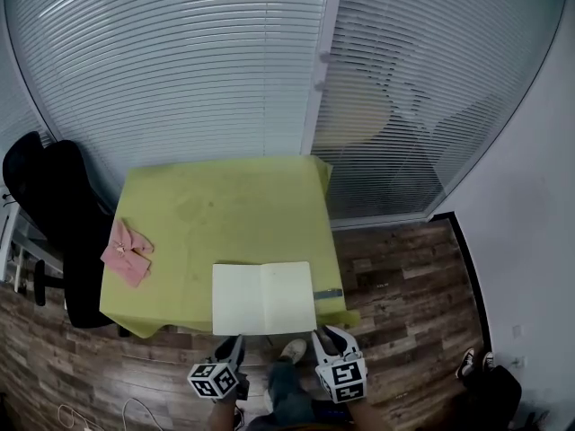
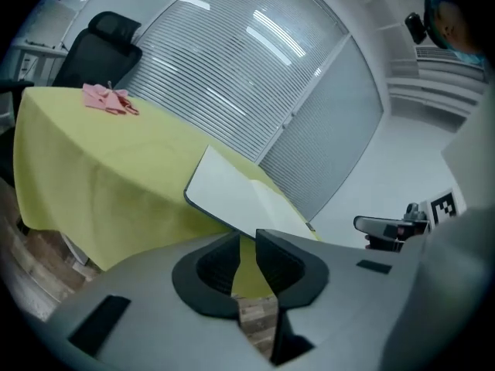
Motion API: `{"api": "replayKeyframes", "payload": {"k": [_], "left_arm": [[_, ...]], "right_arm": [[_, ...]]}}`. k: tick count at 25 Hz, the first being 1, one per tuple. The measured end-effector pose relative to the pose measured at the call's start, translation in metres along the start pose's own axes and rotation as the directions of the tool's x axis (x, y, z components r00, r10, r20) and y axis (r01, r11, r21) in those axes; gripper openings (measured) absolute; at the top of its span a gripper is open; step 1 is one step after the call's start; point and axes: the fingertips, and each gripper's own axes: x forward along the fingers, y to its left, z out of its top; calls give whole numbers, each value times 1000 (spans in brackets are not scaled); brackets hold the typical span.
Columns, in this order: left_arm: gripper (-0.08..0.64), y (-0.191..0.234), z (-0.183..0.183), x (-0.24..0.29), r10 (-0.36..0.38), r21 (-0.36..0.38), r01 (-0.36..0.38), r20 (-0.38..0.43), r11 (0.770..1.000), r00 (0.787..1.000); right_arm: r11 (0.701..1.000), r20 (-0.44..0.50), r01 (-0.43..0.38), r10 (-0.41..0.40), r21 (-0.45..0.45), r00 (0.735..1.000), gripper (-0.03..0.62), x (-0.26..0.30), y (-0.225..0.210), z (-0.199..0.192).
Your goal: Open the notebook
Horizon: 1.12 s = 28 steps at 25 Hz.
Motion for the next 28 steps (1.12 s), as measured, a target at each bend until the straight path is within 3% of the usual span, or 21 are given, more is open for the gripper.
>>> {"api": "replayKeyframes", "payload": {"k": [6, 17, 23, 26, 28], "left_arm": [[74, 8, -7, 3, -3, -95, 5, 24, 995, 1000], [81, 15, -16, 7, 13, -182, -4, 48, 983, 999], [183, 30, -16, 1, 93, -137, -91, 5, 986, 996], [181, 31, -8, -11, 142, -82, -140, 26, 987, 989], [178, 27, 2, -22, 172, -6, -172, 49, 985, 984]], "right_arm": [[1000, 0, -8, 8, 14, 1000, 83, 6, -5, 0], [1000, 8, 13, -13, 14, 1000, 64, 2, -10, 1], [999, 31, 37, -37, 7, 999, 37, -3, -12, 5], [999, 57, 48, -49, 13, 997, 20, -9, -11, 11], [998, 84, 54, -56, 20, 995, 14, -15, -9, 17]]}}
